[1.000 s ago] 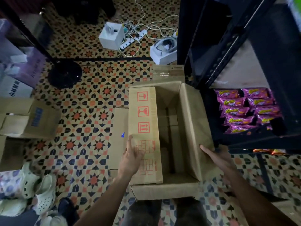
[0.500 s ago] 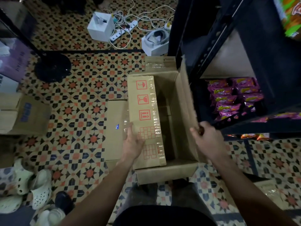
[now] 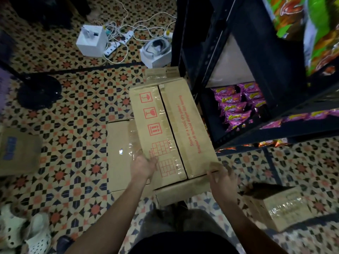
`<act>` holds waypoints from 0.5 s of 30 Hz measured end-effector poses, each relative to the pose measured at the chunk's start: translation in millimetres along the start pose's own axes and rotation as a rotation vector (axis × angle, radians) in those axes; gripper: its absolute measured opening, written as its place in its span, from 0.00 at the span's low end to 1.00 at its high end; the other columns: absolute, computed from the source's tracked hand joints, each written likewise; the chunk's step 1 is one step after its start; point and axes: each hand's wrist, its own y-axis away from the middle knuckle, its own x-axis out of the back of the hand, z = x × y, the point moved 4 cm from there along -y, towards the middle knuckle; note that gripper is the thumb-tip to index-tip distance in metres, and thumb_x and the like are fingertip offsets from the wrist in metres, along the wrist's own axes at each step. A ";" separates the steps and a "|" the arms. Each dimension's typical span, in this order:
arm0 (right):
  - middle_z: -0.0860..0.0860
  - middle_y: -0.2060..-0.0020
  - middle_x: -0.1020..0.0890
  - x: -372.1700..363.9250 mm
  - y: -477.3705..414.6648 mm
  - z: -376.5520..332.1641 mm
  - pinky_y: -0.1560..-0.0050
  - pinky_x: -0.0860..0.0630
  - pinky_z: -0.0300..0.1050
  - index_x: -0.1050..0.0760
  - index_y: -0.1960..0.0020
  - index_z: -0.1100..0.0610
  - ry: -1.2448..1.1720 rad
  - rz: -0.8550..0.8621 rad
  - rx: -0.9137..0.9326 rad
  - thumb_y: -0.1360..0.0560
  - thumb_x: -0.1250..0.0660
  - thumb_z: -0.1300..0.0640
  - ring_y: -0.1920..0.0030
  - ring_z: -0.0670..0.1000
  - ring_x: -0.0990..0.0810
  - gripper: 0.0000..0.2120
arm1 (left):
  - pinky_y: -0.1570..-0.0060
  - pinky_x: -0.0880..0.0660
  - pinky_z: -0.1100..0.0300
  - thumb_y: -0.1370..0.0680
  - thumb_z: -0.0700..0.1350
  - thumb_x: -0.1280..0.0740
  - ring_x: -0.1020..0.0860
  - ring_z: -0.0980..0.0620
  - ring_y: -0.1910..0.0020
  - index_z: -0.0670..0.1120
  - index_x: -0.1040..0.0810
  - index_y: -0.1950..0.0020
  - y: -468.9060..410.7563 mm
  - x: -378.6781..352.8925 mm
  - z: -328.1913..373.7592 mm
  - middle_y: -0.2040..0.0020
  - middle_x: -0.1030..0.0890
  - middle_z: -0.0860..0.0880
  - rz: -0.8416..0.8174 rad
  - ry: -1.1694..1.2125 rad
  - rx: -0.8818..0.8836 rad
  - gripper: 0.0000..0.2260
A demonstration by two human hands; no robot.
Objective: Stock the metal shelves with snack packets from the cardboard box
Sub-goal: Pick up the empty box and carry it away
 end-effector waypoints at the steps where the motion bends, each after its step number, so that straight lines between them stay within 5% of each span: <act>1: 0.61 0.30 0.32 0.1 -2.6 4.0 0.34 0.32 0.57 0.34 0.26 0.54 -0.064 -0.013 -0.066 0.21 0.34 0.47 0.29 0.63 0.36 0.26 | 0.46 0.22 0.53 0.23 0.47 0.29 0.18 0.45 0.47 0.43 0.26 0.39 -1.6 -2.2 3.0 0.45 0.17 0.46 -0.002 0.014 0.001 0.16; 6: 0.59 0.30 0.29 -9.8 -14.9 0.8 0.36 0.26 0.62 0.46 0.23 0.55 -0.551 -0.010 -0.265 0.23 0.32 0.45 0.33 0.64 0.28 0.37 | 0.50 0.22 0.57 0.23 0.45 0.29 0.18 0.49 0.51 0.43 0.27 0.35 -10.2 -13.7 28.0 0.44 0.17 0.46 -0.036 0.084 -0.040 0.18; 8: 0.59 0.35 0.24 -17.1 -24.8 1.9 0.41 0.23 0.62 0.40 0.26 0.59 -0.696 0.004 -0.412 0.23 0.30 0.49 0.38 0.63 0.22 0.32 | 0.52 0.26 0.61 0.22 0.44 0.30 0.20 0.50 0.52 0.43 0.26 0.35 -13.2 -17.8 36.0 0.44 0.17 0.47 -0.063 0.072 -0.053 0.17; 11: 0.58 0.45 0.19 -28.2 -34.8 -3.1 0.61 0.16 0.53 0.31 0.36 0.59 -1.071 -0.129 -0.650 0.23 0.29 0.49 0.53 0.59 0.17 0.22 | 0.50 0.29 0.62 0.21 0.43 0.32 0.21 0.50 0.49 0.42 0.26 0.35 -19.8 -18.6 47.4 0.47 0.18 0.50 -0.097 0.018 -0.092 0.16; 15: 0.60 0.45 0.20 -24.6 -46.1 -3.7 0.64 0.16 0.53 0.30 0.35 0.61 -1.238 -0.057 -0.737 0.21 0.31 0.54 0.53 0.61 0.16 0.18 | 0.45 0.26 0.59 0.21 0.42 0.34 0.22 0.50 0.43 0.44 0.24 0.35 -34.2 -17.2 55.5 0.42 0.19 0.51 -0.184 -0.068 -0.131 0.15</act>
